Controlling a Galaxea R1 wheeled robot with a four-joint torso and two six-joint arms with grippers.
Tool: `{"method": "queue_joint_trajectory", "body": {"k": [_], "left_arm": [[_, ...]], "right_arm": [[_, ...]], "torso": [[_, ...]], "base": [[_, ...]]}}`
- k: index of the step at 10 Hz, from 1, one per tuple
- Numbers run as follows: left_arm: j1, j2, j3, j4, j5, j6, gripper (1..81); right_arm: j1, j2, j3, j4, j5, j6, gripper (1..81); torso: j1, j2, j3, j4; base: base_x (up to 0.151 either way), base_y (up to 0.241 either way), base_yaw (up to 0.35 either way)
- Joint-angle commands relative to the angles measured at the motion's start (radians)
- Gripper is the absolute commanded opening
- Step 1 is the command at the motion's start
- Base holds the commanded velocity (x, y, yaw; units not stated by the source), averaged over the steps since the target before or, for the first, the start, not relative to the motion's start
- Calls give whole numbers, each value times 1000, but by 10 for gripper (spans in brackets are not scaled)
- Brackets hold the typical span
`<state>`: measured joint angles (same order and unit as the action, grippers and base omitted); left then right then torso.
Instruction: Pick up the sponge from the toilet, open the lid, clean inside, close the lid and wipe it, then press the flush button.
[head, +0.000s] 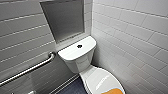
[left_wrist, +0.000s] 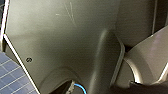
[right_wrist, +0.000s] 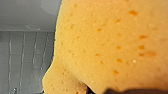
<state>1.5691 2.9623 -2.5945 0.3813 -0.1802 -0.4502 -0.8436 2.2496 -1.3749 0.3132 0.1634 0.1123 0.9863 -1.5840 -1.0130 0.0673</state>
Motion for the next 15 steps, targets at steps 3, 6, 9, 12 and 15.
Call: {"method": "queue_joint_trajectory", "body": {"k": [3,6,9,12,15], "left_arm": [[21,6,0,16,67,-1,811],[21,8,-1,14,73,-1,811],[21,9,-1,13,84,-1,811],[21,12,-1,10,84,-1,811],[21,21,-1,11,97,-1,811]], "right_arm": [[306,92,-197,135,-200,0,10],[382,204,-391,204,-208,1,10],[422,287,-524,290,-197,4,10],[413,373,-690,397,-174,6,10],[360,432,-838,520,-173,7,10]], "torso": [[0,0,0,0],[0,0,0,0],[0,0,-1,0],[0,0,-2,0],[0,0,-2,0]], "base": [[0,0,0],[0,0,0],[0,0,0],[0,0,0],[0,0,0]]}}
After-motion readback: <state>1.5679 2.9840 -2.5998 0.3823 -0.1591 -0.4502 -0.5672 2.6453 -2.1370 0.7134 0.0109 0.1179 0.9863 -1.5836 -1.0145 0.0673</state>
